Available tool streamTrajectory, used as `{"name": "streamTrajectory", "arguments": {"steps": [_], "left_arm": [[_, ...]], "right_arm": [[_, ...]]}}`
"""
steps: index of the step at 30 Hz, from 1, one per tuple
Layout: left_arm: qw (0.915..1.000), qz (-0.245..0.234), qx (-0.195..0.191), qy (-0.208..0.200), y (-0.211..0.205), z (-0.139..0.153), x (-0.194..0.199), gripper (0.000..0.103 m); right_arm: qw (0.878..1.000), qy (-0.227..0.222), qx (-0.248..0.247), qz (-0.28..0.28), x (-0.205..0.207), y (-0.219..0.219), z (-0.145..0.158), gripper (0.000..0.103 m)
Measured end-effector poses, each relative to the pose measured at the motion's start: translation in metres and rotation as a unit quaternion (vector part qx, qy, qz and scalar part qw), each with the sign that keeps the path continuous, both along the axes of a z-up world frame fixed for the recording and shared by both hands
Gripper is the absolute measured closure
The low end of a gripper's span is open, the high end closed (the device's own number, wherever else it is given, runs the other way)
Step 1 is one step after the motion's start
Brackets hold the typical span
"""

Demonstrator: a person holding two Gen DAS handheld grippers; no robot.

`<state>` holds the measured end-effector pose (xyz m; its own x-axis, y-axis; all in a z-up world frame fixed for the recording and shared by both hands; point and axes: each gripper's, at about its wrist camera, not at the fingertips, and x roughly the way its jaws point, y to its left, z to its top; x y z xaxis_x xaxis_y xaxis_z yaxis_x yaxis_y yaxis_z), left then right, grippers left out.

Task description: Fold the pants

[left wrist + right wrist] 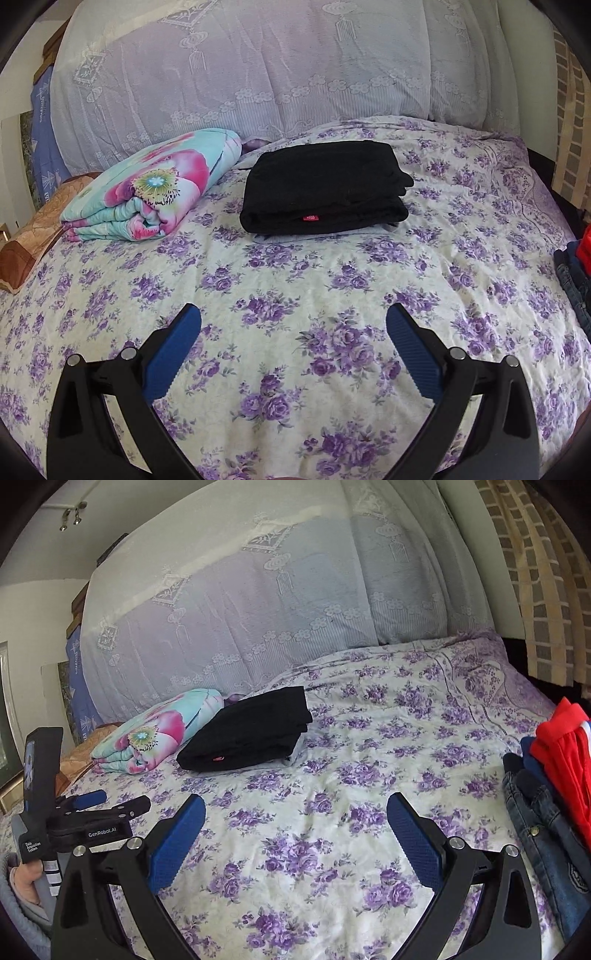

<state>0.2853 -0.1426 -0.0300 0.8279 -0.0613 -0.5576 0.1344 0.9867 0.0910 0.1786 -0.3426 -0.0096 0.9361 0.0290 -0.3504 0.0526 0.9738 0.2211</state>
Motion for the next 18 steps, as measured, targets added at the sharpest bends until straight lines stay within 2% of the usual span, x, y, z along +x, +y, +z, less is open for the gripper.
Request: {"name": "streamTrajectory", "arguments": {"steps": [3,8,13,18], "left_arm": [[0.9999,-0.008,0.003,-0.011,-0.009,0.009,0.004,0.005],[0.9997,-0.008,-0.018,-0.017,-0.019,0.02,0.008,0.005],[0.9996,-0.007,0.006,-0.028,-0.027,0.022,0.005,0.005],[0.9997,-0.002,-0.002,-0.022,-0.023,0.022,0.006,0.005]], "right_arm": [[1.0,0.001,0.013,-0.003,-0.001,-0.005,-0.002,0.004],[1.0,0.007,0.018,-0.003,0.0,-0.007,-0.005,0.004],[1.0,0.009,0.018,-0.001,0.001,-0.007,-0.006,0.004],[1.0,0.012,0.017,-0.002,0.001,-0.006,-0.007,0.004]]}}
